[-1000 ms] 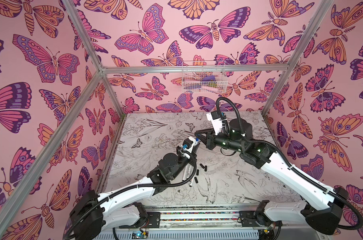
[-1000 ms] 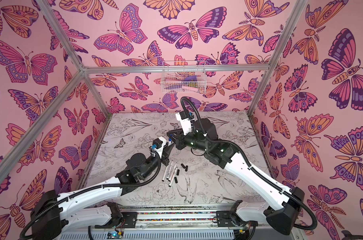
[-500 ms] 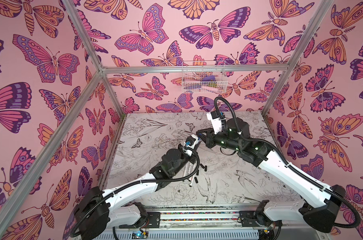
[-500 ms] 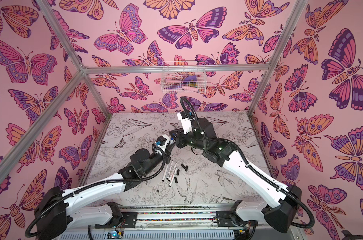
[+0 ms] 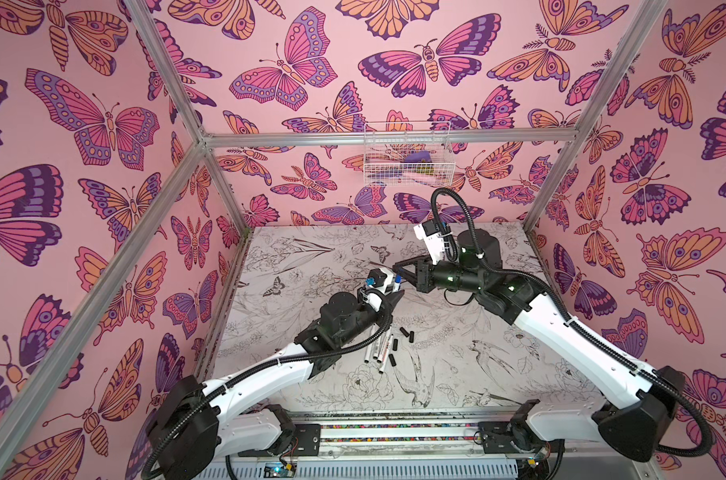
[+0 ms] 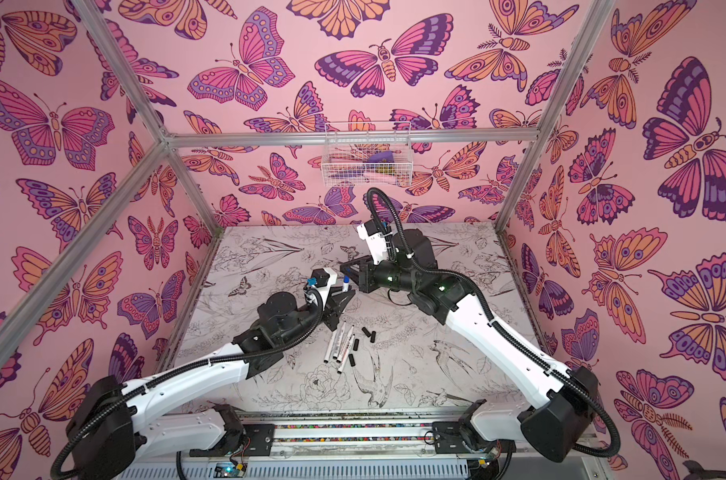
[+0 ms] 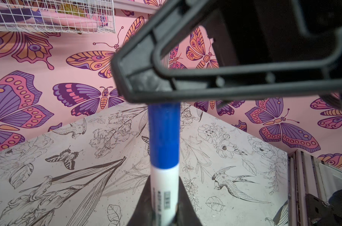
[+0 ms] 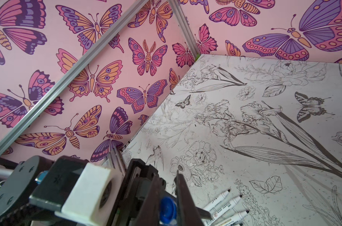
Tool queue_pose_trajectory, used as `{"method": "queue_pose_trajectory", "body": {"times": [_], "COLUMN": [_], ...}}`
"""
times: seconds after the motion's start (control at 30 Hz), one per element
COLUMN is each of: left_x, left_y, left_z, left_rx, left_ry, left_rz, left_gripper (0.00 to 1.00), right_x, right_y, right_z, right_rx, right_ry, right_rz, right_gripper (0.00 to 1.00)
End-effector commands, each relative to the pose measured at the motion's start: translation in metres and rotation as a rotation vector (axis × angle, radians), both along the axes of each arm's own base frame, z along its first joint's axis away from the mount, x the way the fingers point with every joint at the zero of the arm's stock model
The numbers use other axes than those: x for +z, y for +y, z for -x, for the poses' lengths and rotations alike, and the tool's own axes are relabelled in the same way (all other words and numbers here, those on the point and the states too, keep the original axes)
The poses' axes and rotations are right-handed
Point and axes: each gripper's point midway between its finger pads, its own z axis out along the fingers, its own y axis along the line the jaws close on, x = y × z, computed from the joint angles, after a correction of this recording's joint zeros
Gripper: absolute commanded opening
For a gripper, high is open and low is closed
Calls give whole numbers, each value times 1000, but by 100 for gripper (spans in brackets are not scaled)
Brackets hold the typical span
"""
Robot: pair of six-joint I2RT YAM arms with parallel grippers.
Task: Insert the pens into the pen caps
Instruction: 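Press the blue cap down onto the marker with the right gripper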
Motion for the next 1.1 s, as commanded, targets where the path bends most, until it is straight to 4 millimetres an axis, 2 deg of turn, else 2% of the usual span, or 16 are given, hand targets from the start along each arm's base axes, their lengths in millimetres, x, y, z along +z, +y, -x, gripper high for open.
{"method": "queue_pose_trajectory", "body": {"times": [0.0,0.27,0.57,0.67,0.73,1.07], "left_x": [215,231,221,220,218,211], "left_y": [29,27,4,5,6,14], "left_z": [69,78,97,93,92,95], "left_rx": [-127,-153,-192,-174,-170,-166], "left_ry": [-548,-629,-709,-684,-668,-624], "left_rz": [474,460,335,345,360,376], "left_gripper": [0,0,0,0,0,0], "right_x": [-149,-177,-185,-185,-193,-175], "right_y": [-10,-23,-9,-8,-7,-2], "right_z": [67,56,62,65,63,53], "right_rx": [167,67,98,104,102,81], "right_ry": [499,534,593,584,603,554], "right_rz": [348,453,412,429,444,412], "right_gripper": [0,0,0,0,0,0]}}
